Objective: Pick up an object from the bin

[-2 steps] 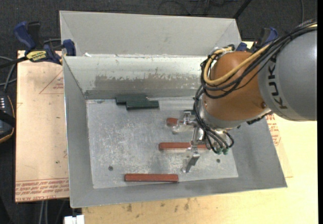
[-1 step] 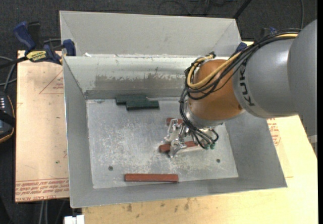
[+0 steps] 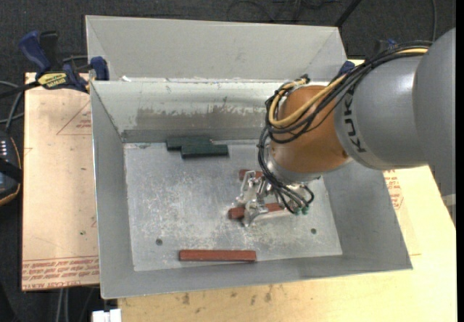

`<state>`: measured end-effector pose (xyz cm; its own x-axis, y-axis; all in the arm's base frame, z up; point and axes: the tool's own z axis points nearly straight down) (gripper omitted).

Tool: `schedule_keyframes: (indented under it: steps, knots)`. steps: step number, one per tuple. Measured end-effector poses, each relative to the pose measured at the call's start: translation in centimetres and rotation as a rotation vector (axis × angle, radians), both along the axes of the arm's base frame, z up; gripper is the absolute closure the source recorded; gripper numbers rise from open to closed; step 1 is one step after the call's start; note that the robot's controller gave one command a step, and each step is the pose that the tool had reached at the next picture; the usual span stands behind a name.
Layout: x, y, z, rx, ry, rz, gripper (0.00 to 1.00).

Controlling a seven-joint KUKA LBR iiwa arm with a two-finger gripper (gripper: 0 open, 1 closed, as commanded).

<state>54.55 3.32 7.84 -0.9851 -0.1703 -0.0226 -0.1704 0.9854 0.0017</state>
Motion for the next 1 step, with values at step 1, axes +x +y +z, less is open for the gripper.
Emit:
schedule_keyframes:
  steps: [1]
  knots:
    - [-0.88,0.18,12.62,-0.005,0.019,0.018,1.00]
